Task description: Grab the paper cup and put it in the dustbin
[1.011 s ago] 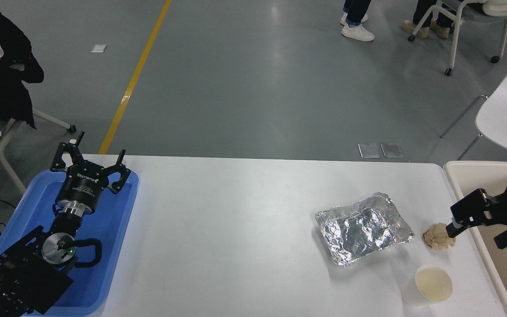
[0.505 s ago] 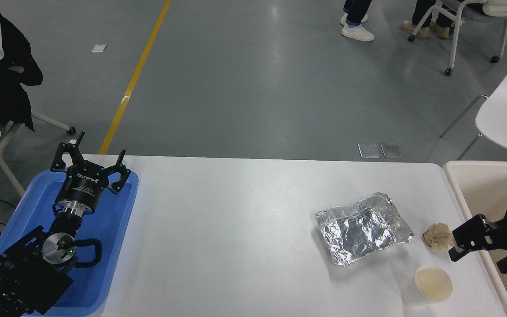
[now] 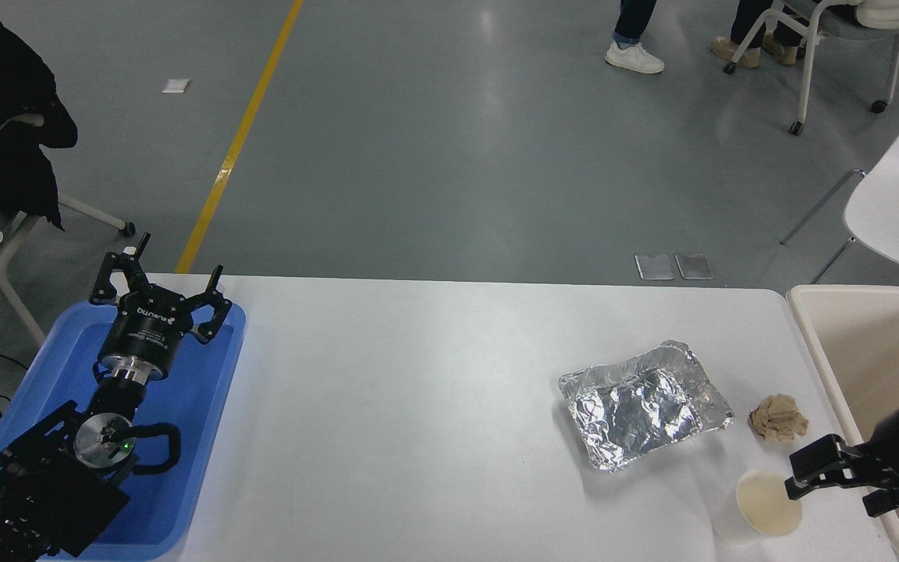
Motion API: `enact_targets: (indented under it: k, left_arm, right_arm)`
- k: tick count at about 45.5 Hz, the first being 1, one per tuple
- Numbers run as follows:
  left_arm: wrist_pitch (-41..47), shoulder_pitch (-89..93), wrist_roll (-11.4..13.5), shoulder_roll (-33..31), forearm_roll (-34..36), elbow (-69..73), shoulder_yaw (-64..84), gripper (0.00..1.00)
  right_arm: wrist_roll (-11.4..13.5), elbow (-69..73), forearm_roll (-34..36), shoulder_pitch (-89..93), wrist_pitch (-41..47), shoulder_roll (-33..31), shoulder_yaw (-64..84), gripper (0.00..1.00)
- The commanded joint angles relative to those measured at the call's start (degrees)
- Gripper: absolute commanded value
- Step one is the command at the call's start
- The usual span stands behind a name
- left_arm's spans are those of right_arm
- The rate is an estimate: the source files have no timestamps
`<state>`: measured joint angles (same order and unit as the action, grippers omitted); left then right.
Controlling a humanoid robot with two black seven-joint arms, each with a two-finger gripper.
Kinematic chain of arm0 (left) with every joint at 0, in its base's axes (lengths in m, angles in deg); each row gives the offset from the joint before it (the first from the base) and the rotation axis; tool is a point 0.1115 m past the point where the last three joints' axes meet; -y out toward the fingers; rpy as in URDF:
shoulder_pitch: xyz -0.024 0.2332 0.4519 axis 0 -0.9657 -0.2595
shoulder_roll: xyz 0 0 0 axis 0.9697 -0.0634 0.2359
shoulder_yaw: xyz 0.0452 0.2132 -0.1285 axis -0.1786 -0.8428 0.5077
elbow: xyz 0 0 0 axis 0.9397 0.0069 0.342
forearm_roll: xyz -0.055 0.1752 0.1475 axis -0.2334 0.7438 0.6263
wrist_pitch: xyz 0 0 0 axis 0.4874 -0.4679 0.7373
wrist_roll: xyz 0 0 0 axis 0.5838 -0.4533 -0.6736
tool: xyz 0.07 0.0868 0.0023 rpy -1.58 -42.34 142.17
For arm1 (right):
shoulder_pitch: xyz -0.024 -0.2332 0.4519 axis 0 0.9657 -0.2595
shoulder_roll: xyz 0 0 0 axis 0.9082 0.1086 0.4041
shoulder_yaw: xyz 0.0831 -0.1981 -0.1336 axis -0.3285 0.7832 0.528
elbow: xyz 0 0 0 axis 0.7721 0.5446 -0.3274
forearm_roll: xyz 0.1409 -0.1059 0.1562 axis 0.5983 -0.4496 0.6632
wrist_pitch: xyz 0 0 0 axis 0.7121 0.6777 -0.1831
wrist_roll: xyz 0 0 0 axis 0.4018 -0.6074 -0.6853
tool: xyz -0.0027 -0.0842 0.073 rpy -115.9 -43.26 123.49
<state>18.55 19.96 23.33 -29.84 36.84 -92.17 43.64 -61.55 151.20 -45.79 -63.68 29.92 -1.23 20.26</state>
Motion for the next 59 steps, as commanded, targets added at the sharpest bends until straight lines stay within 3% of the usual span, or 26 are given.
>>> enact_targets:
  k: [1,12,24,27,31,34,35,42,59]
  left_arm:
    - [0.0,0.0,0.0,0.0,0.0,0.0,0.0,1.00]
    - [0.0,0.0,0.0,0.0,0.0,0.0,0.0,1.00]
    - [0.0,0.0,0.0,0.0,0.0,0.0,0.1,1.00]
    - [0.0,0.0,0.0,0.0,0.0,0.0,0.1,1.00]
    - [0.0,0.0,0.0,0.0,0.0,-0.1,0.1,1.00]
    - [0.0,0.0,0.0,0.0,0.0,0.0,0.0,1.00]
    - [0.0,0.0,0.0,0.0,0.0,-0.1,0.0,1.00]
    - [0.0,0.0,0.0,0.0,0.0,0.0,0.0,1.00]
    - [0.0,0.0,0.0,0.0,0.0,0.0,0.0,1.00]
  right_arm:
    - [-0.1,-2.0,0.2,4.7,-1.5,0.3,-3.5,1.00]
    - [-0.5,-5.7,0.3,8.6,-4.7,2.5,-4.6,0.98]
    - [-0.5,-9.0,-0.4,14.8,-6.9,3.5,-8.2,0.85]
    - [-0.6,-9.5,-0.5,15.0,-7.0,4.4,-8.2,0.69]
    - [-0.6,-10.0,-1.7,15.6,-7.1,5.0,-7.8,0.30]
    - [-0.6,-10.1,-3.3,15.6,-7.1,5.0,-7.7,0.04]
    - [-0.6,-10.1,-3.6,15.6,-7.1,5.0,-7.7,0.00]
    - [-1.1,-10.1,-3.8,14.5,-7.1,4.5,-7.5,0.00]
    - [-5.9,-9.9,-7.7,9.8,-6.9,1.8,-7.3,0.00]
